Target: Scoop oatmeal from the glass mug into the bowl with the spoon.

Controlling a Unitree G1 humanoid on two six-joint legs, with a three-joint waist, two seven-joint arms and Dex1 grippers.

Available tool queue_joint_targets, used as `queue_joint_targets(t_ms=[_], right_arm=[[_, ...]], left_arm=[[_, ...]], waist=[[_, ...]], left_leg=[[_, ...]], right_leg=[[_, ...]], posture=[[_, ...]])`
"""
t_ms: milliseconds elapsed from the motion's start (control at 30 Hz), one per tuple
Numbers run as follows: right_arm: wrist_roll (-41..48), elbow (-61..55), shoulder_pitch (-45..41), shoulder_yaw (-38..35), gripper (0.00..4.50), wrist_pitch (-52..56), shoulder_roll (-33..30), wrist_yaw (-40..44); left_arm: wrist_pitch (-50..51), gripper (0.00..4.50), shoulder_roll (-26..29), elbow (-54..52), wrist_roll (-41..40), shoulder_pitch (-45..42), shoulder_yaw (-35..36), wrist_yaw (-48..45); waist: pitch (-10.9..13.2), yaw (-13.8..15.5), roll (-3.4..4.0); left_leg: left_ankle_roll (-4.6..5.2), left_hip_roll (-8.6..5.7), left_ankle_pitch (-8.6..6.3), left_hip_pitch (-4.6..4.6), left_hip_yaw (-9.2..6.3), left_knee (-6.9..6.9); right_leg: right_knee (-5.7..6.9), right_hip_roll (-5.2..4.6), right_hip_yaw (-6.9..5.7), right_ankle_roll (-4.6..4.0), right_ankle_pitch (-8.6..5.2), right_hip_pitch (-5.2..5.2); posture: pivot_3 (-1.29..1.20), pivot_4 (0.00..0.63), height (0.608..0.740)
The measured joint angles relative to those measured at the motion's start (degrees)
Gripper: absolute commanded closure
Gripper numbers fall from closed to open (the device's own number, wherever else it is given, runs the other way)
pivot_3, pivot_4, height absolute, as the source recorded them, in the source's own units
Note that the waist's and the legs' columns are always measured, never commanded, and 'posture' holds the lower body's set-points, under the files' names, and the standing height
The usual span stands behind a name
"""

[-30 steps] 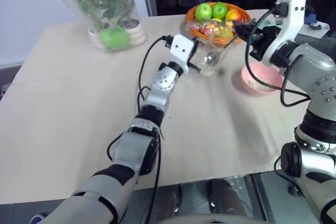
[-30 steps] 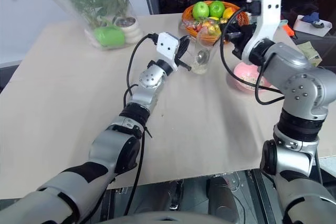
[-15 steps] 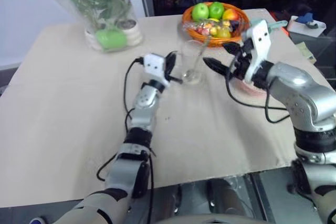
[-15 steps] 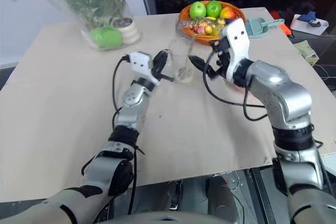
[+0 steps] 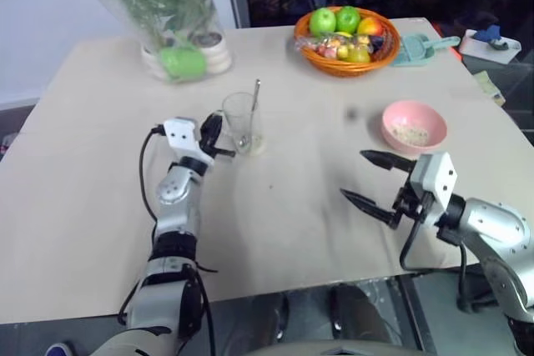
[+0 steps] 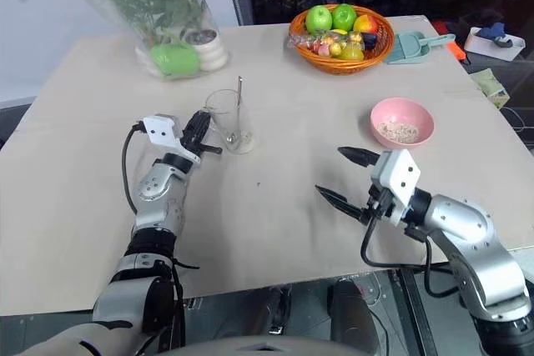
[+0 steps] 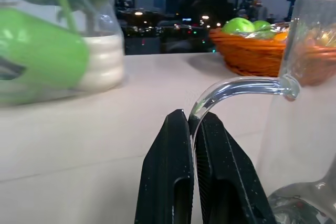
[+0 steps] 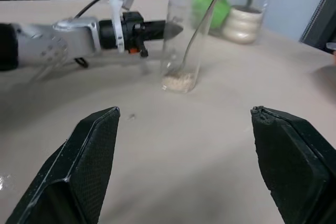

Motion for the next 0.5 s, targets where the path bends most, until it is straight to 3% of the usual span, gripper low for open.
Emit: queue_joint_targets(t_ms=[300, 333, 500], right_arm=[[-0.38, -0.1, 2.18, -1.56, 0.46, -2.52, 0.03, -0.43], [-0.37, -0.1, 2.18, -1.67, 0.4, -2.58, 0.02, -0.44], [-0.49, -0.01, 2.2, -2.58, 0.4, -3.14, -0.11, -0.43]], left_arm=[[-1.61, 4.5, 0.02, 0.58, -0.94, 1.19, 1.15, 0.61], [-1.61, 3.81, 0.02, 0.58, -1.09, 1.37, 1.31, 0.76], [-1.17, 1.7, -0.1, -0.52, -1.5, 4.09, 1.74, 0.96]], waist=[[-0.01, 0.08, -0.02], [-0.02, 0.08, -0.02], [-0.01, 0.17, -0.02]], left_leg=[[0.0, 0.01, 0.0, 0.21, 0.0, -0.02], [0.0, 0.01, -0.01, 0.27, 0.0, -0.02], [0.03, 0.04, -0.03, 0.82, -0.08, -0.21]], right_leg=[[-0.01, 0.0, 0.01, 0.0, 0.0, 0.19], [-0.02, 0.0, 0.01, 0.0, 0.0, 0.25], [-0.34, 0.04, -0.08, 0.02, 0.0, 0.89]], posture=[[0.0, 0.15, 0.74], [0.0, 0.15, 0.74], [0.0, 0.15, 0.74]])
